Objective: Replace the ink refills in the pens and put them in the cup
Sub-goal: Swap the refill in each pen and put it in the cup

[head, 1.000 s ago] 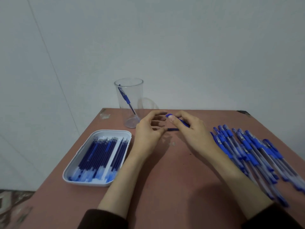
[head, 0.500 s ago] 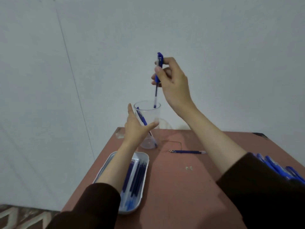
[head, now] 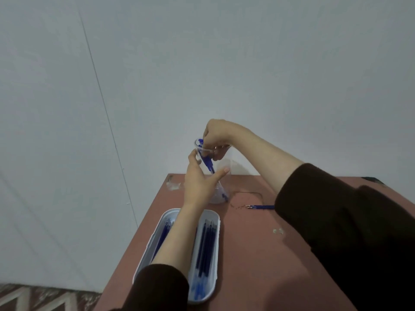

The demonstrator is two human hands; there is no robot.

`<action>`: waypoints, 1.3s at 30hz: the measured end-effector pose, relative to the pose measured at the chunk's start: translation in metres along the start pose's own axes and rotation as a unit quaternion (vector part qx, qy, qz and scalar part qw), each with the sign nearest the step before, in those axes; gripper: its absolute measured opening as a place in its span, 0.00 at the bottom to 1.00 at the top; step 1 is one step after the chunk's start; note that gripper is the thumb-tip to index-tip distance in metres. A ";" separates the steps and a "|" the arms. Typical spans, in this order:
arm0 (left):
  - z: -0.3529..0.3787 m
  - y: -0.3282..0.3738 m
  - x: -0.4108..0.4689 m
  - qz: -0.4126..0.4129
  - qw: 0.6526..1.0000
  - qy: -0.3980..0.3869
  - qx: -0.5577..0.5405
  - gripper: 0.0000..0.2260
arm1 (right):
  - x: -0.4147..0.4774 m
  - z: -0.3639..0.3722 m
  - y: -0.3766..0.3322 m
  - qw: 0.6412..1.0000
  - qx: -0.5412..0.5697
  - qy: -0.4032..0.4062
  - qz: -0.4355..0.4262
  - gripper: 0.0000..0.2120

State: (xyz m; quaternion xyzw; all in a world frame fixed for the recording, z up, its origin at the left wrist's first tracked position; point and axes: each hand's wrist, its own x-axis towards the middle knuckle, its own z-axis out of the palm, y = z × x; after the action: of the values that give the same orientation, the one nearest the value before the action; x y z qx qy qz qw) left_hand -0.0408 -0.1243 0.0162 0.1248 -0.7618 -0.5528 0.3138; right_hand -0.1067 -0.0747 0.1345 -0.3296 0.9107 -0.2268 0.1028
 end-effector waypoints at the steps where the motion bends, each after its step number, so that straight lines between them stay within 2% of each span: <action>1: 0.000 0.001 -0.001 0.002 1.000 -0.002 -0.001 0.38 | 0.000 -0.002 -0.002 0.999 -0.006 -0.032 0.007 0.06; 4: 0.000 0.002 -0.001 0.001 1.000 -0.007 0.001 0.37 | 0.004 0.001 -0.004 0.997 -0.023 -0.070 0.024 0.07; 10: 0.000 -0.004 0.001 -0.012 1.000 0.001 0.009 0.38 | 0.006 0.008 -0.001 0.997 0.057 0.043 0.019 0.04; 19: -0.001 -0.001 0.000 -0.018 1.000 -0.002 0.009 0.39 | 0.003 0.001 -0.002 0.998 0.002 0.052 0.024 0.08; 22: 0.001 0.002 -0.002 -0.028 1.000 -0.001 -0.002 0.41 | 0.002 0.001 0.003 0.997 0.004 0.071 0.002 0.04; 25: 0.001 0.006 -0.004 -0.055 0.998 -0.016 0.001 0.43 | 0.000 0.000 0.010 0.991 -0.008 0.126 -0.042 0.12; 28: -0.002 0.012 -0.007 -0.084 0.996 -0.023 0.018 0.46 | -0.011 -0.001 0.019 0.982 0.015 0.162 -0.101 0.10; 30: -0.005 0.016 -0.012 -0.084 0.995 0.003 0.045 0.46 | -0.019 -0.002 0.028 0.972 0.020 0.195 -0.127 0.10; 32: -0.008 0.018 -0.020 -0.061 0.993 0.069 0.072 0.43 | -0.031 -0.002 0.039 0.959 0.032 0.242 -0.143 0.10; 35: -0.006 0.023 -0.043 0.021 0.978 0.177 0.105 0.28 | -0.055 0.000 0.056 0.939 0.070 0.300 -0.154 0.09; 37: 0.002 0.030 -0.062 0.079 0.972 0.193 0.107 0.20 | -0.074 0.003 0.071 0.935 0.081 0.313 -0.146 0.08; 39: 0.012 0.034 -0.074 0.099 0.979 0.156 0.090 0.14 | -0.090 0.008 0.088 0.938 0.085 0.309 -0.129 0.07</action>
State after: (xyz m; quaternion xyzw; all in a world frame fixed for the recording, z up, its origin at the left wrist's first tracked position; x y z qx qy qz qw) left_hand 0.0139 -0.0636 0.0198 0.1615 -0.7591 -0.4218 0.4689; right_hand -0.0847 0.0407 0.0885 -0.3478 0.8246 -0.4054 -0.1863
